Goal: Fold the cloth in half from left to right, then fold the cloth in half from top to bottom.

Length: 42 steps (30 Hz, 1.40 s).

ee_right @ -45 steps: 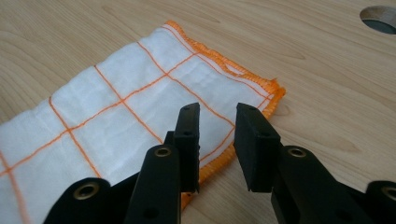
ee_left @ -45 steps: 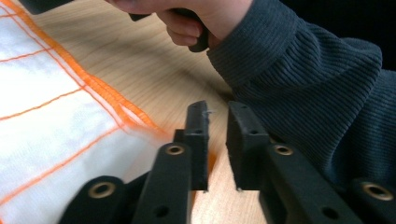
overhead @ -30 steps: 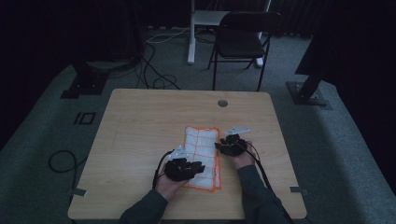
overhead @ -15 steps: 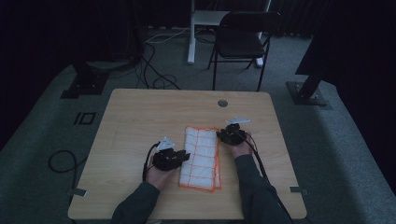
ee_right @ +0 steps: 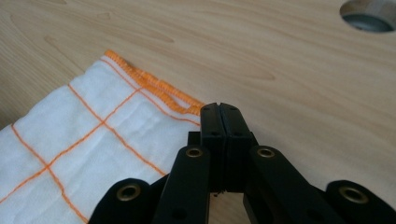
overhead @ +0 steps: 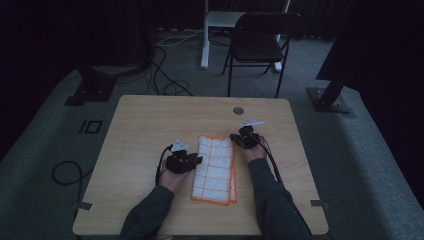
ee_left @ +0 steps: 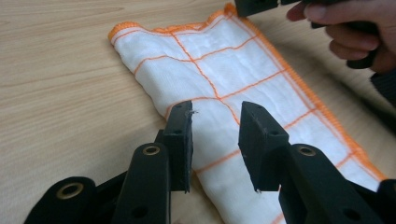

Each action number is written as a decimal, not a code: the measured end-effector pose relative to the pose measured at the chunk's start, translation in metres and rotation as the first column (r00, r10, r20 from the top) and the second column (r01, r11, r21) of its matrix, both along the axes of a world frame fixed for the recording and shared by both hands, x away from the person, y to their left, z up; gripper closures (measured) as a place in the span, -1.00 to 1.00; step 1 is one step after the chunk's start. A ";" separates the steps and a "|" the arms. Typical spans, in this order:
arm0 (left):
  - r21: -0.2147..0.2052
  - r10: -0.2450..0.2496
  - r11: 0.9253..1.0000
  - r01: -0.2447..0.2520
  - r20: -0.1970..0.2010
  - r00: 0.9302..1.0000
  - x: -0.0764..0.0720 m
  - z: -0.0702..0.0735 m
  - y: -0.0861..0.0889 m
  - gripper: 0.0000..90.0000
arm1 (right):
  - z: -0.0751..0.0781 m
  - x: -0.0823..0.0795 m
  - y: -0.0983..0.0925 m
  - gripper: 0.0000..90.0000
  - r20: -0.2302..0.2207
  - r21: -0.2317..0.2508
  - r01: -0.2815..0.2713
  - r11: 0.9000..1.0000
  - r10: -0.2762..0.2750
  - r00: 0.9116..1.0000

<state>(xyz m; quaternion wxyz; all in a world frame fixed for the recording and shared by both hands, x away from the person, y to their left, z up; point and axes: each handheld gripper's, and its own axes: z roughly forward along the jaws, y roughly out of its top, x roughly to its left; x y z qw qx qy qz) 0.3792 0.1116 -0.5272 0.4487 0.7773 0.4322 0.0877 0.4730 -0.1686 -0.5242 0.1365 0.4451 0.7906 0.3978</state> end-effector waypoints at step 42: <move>0.065 0.171 0.983 -0.170 -0.016 0.985 0.075 -0.010 -0.006 0.35 | -0.007 0.016 0.015 0.67 0.000 -0.056 0.009 0.998 -0.009 1.000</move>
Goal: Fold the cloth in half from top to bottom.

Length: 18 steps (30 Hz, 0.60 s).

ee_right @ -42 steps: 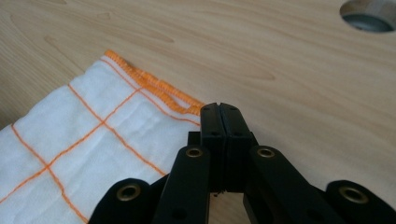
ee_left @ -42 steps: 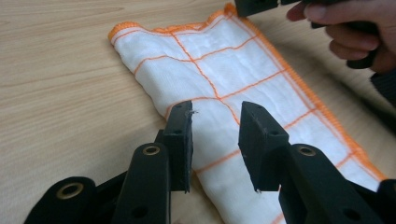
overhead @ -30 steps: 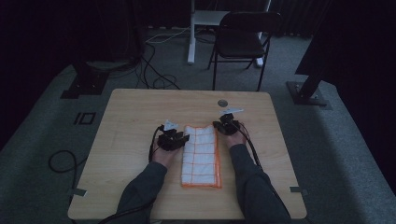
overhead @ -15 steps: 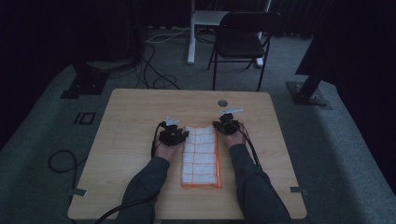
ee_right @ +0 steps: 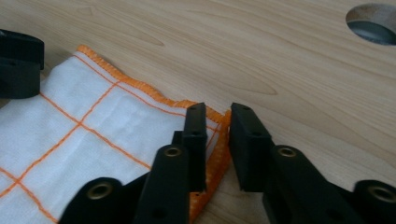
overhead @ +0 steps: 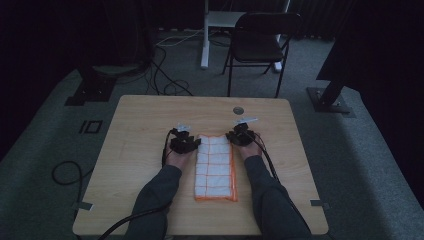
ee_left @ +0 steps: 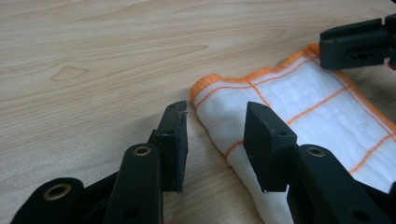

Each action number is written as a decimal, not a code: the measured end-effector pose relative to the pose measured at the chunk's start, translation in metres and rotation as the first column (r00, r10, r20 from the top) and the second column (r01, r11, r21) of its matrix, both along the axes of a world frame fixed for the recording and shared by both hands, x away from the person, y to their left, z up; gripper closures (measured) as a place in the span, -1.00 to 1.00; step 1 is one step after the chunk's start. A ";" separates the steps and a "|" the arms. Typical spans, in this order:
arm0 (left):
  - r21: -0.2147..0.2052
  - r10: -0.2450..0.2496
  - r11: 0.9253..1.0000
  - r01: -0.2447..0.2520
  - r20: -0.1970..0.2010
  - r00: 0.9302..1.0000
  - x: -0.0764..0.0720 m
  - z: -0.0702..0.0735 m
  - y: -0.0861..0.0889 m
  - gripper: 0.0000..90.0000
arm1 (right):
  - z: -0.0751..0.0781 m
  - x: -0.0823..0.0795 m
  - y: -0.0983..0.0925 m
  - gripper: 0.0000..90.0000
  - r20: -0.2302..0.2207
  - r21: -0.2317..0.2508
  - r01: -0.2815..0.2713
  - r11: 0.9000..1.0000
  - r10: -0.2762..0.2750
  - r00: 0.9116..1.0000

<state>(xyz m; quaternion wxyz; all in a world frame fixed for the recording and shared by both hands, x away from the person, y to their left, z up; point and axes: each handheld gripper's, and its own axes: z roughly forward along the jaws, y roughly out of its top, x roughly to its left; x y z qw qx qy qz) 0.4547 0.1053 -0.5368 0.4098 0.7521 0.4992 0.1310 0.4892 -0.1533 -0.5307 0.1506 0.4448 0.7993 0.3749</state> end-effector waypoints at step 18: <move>-0.024 0.025 0.999 -0.026 -0.032 0.999 0.013 -0.007 -0.004 0.29 | -0.007 0.001 0.002 0.28 -0.028 -0.012 0.035 0.999 -0.035 0.999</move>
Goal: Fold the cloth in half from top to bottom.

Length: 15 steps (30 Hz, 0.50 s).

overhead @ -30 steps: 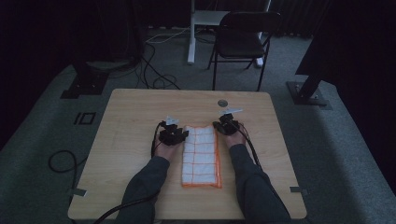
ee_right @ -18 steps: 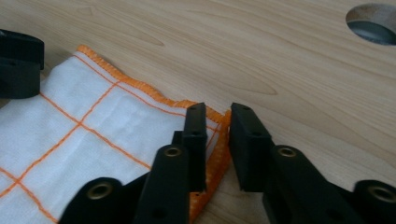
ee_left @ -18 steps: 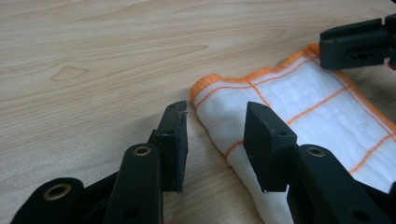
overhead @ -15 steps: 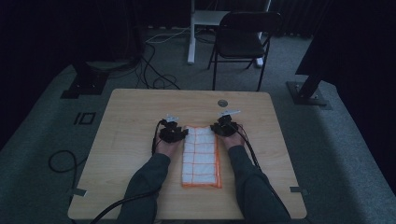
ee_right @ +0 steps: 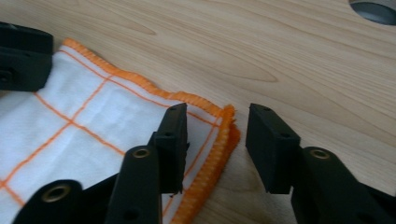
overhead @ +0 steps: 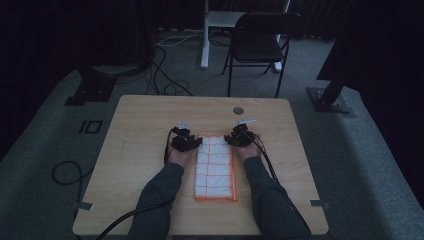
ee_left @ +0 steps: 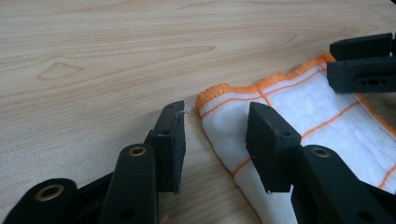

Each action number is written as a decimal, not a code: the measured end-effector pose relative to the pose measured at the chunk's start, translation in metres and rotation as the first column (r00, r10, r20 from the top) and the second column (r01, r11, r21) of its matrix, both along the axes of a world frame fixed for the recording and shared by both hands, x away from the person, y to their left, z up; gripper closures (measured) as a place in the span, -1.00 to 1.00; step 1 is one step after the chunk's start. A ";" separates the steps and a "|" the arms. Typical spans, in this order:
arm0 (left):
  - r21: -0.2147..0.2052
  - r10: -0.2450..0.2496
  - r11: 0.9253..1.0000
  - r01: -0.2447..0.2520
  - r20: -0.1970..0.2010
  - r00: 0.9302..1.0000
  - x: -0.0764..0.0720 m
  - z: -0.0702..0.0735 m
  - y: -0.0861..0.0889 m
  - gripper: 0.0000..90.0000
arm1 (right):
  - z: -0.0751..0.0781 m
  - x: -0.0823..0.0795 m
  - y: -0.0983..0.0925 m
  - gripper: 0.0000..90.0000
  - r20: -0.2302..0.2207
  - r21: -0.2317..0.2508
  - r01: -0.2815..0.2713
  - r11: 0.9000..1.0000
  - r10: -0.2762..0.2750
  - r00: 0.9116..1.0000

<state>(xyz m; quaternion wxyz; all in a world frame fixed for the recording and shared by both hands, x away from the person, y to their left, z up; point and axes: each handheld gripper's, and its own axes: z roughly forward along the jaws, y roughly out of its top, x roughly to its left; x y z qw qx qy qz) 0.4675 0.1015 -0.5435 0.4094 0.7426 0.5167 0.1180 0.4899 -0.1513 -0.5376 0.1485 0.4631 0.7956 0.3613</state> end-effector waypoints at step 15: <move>0.026 0.005 1.000 -0.004 -0.037 0.999 0.007 0.003 -0.009 0.71 | -0.001 0.000 0.003 0.71 -0.030 0.034 -0.007 0.999 0.008 1.000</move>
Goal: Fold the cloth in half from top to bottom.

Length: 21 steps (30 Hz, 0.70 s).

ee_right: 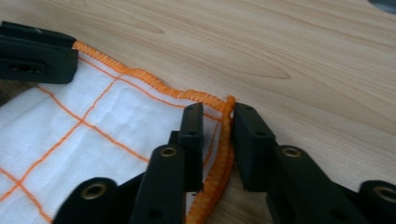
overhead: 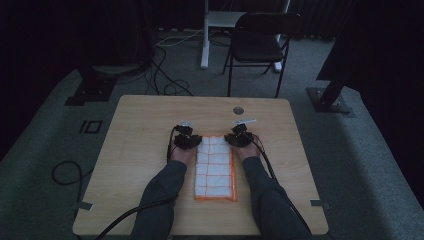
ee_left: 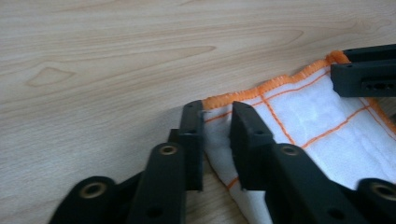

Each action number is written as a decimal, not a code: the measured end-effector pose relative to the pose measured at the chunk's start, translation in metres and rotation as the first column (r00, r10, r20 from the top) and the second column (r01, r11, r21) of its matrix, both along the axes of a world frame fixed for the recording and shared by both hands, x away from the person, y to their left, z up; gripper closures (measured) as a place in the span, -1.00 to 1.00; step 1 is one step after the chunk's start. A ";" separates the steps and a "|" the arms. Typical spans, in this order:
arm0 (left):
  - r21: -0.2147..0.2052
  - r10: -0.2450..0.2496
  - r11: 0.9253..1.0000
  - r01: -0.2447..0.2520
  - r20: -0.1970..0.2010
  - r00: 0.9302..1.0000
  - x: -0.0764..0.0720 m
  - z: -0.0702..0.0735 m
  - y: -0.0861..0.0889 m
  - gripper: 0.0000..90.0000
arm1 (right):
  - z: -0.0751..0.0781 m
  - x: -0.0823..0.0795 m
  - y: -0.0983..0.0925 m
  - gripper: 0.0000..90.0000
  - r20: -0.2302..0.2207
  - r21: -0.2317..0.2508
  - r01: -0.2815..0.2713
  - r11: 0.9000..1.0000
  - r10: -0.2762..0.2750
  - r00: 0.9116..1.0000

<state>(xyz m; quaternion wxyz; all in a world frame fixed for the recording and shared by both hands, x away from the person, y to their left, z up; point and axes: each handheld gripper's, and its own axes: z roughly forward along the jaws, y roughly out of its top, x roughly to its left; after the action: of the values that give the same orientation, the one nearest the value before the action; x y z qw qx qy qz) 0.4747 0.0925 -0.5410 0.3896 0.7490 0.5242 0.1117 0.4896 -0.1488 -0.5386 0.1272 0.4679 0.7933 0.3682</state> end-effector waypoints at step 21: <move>-0.055 -0.020 0.998 0.021 0.018 1.000 0.003 0.020 0.005 0.92 | 0.009 -0.001 -0.003 0.90 0.037 0.028 -0.004 1.000 0.003 0.999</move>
<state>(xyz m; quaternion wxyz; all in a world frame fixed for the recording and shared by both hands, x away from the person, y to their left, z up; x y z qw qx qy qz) 0.4780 0.0971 -0.5208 0.4159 0.7423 0.5158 0.0997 0.4885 -0.1517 -0.5300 0.1346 0.4613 0.7865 0.3879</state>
